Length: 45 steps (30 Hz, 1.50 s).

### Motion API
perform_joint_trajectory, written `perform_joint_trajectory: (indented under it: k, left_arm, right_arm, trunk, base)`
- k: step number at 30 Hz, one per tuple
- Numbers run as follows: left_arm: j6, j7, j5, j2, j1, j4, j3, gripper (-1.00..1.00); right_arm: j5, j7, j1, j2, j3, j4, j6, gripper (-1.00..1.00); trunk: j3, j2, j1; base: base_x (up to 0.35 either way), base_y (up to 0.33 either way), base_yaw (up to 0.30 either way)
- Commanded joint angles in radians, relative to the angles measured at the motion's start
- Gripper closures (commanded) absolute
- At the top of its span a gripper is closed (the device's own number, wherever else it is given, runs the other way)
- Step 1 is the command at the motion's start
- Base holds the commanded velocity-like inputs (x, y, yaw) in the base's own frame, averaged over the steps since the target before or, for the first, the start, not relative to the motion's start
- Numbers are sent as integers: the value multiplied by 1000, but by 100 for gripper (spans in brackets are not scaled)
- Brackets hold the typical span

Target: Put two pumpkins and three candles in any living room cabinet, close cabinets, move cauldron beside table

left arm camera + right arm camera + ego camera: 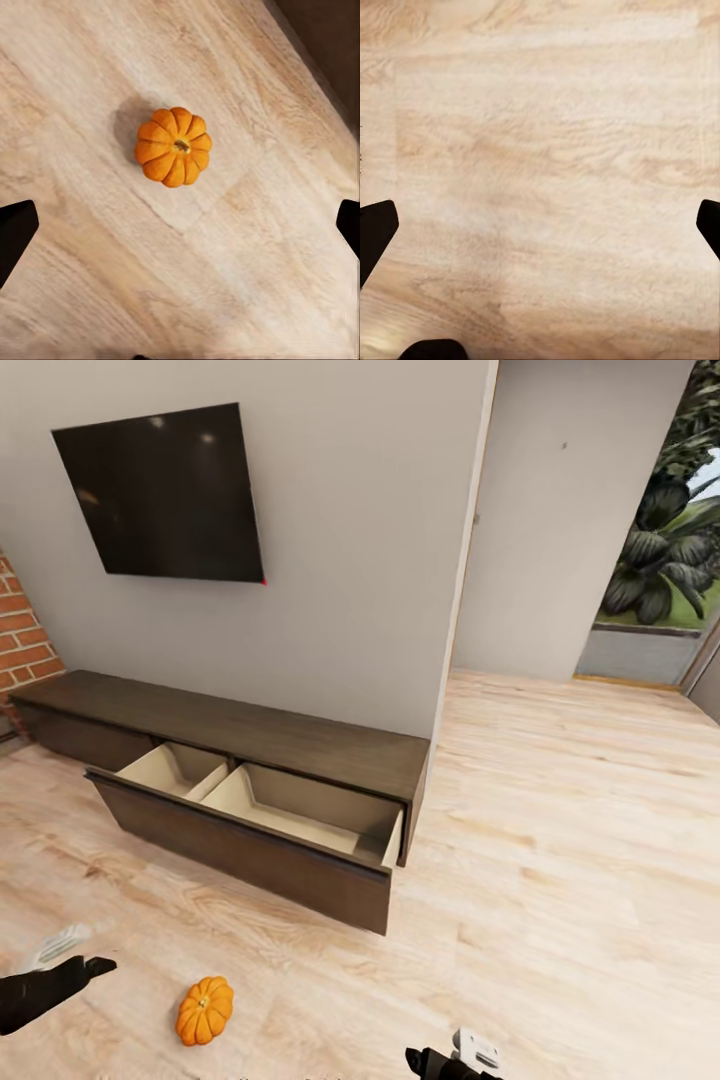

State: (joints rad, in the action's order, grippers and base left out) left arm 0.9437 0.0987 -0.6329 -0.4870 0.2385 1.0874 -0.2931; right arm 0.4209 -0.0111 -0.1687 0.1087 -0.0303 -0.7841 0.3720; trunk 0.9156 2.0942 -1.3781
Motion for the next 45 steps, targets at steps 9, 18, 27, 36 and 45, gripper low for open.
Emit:
perform_joint_trajectory:
  k: [9, 18, 27, 36, 45]
  left_arm:
    - [4, 58, 19, -19, 2, -18, 89, -100]
    - [7, 55, 20, -16, 1, -18, 117, -100]
    - [-1, 50, 45, -11, 1, -22, 182, -100]
    - [-33, -48, 294, 163, 1, -28, 194, -100]
    - [-41, -68, 356, 217, 2, -30, 181, -100]
  right_arm:
    - [4, -1, 0, 0, -42, -1, -24, -100]
    - [4, -1, 0, 0, -60, 6, -43, -100]
    - [5, 0, 0, -1, -109, 22, -125, -100]
    - [4, -1, 0, -1, -156, 44, -172, -100]
    - [3, -1, 0, 0, -170, 75, -256, -100]
  trunk:
    - [11, 0, 0]
    - [21, 0, 0]
    - [4, -63, 35]
    - [-14, -126, 69]
    - [-44, -189, 104]
  base:
    - [2, 0, 218]
    - [0, 0, 204]
    - [0, 0, 198]
    - [0, 0, 135]
    - [0, 0, 46]
